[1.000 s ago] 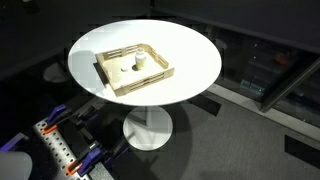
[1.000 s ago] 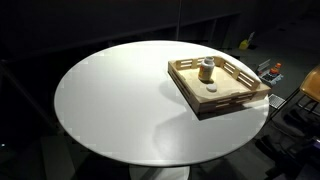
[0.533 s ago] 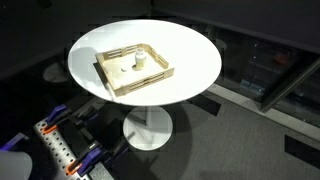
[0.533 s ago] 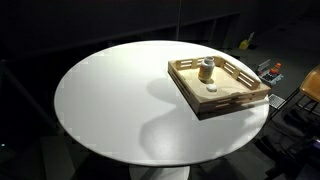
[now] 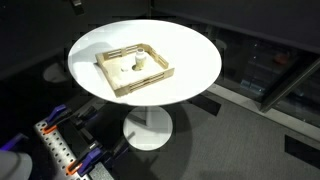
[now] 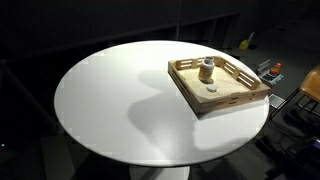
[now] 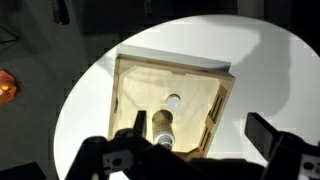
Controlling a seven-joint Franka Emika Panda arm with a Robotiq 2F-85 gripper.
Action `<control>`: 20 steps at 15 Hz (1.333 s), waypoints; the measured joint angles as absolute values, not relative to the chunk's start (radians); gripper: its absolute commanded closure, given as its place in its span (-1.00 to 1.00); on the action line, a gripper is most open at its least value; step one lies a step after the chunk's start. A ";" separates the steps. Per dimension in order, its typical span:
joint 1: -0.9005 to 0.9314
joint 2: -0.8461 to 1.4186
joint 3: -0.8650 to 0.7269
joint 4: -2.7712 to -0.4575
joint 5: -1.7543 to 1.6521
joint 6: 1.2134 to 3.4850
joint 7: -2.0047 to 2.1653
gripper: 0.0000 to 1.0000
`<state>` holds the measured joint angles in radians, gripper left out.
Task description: Put the lid on the bottle
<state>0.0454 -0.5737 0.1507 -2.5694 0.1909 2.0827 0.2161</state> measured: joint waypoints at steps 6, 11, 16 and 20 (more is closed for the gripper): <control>0.050 -0.336 0.148 -2.493 0.165 2.185 0.177 -1.00; 0.057 -0.177 0.139 -2.419 0.115 2.188 0.062 -1.00; 0.058 -0.135 0.136 -2.380 0.064 2.188 0.036 -1.00; 0.059 -0.133 0.136 -2.381 0.064 2.188 0.039 -1.00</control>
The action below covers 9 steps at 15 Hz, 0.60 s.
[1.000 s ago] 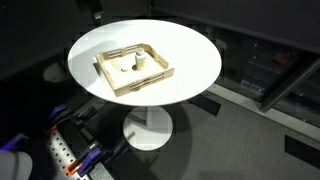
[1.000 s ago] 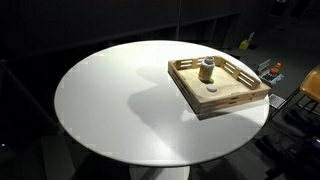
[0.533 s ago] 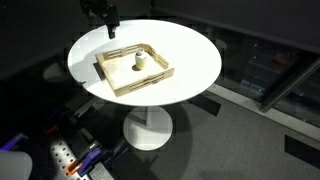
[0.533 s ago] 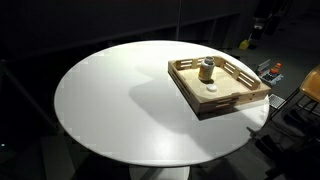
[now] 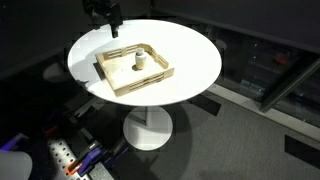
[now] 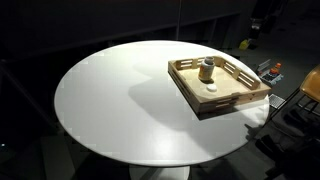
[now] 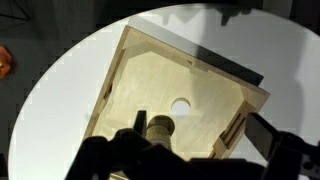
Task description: Put the lid on the bottle
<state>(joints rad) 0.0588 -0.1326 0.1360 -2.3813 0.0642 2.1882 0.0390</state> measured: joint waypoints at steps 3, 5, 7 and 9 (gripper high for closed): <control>0.059 -0.107 0.136 -2.385 0.063 2.230 0.064 -1.00; 0.059 -0.070 0.136 -2.385 0.051 2.284 0.096 -1.00; 0.061 -0.021 0.136 -2.386 0.036 2.357 0.130 -1.00; 0.061 0.036 0.135 -2.386 0.035 2.426 0.149 -1.00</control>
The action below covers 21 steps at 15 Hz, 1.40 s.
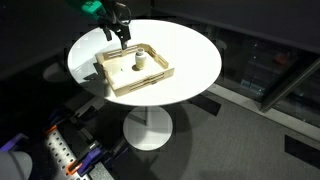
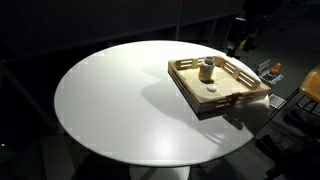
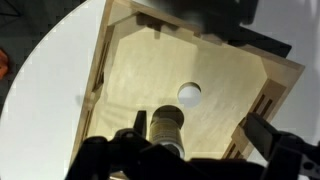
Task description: Put the lid on the bottle
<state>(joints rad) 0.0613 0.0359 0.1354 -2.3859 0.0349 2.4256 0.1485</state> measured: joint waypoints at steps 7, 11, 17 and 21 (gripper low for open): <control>0.078 0.231 0.122 -2.359 0.038 2.580 0.159 -1.00; 0.103 0.315 0.099 -2.296 0.035 2.586 0.160 -1.00; 0.145 0.429 0.075 -2.195 0.035 2.586 0.170 -1.00; 0.177 0.477 0.062 -2.156 0.030 2.585 0.181 -1.00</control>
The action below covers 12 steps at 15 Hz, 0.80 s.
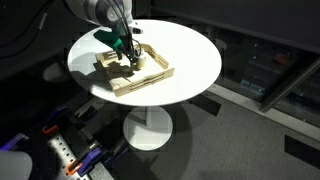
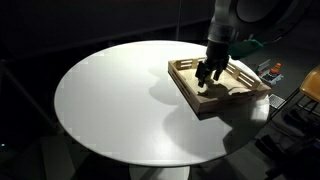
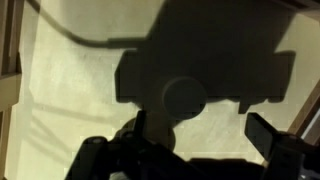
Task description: Put the lid on the bottle
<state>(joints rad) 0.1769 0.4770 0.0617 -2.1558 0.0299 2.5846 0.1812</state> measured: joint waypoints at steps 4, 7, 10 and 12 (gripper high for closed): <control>0.220 0.495 0.028 -2.139 -0.018 2.577 0.236 -1.00; 0.241 0.498 0.012 -2.135 -0.038 2.563 0.264 -0.81; 0.252 0.500 0.006 -2.130 -0.047 2.545 0.281 -0.70; 0.256 0.501 0.003 -2.128 -0.049 2.537 0.288 -0.64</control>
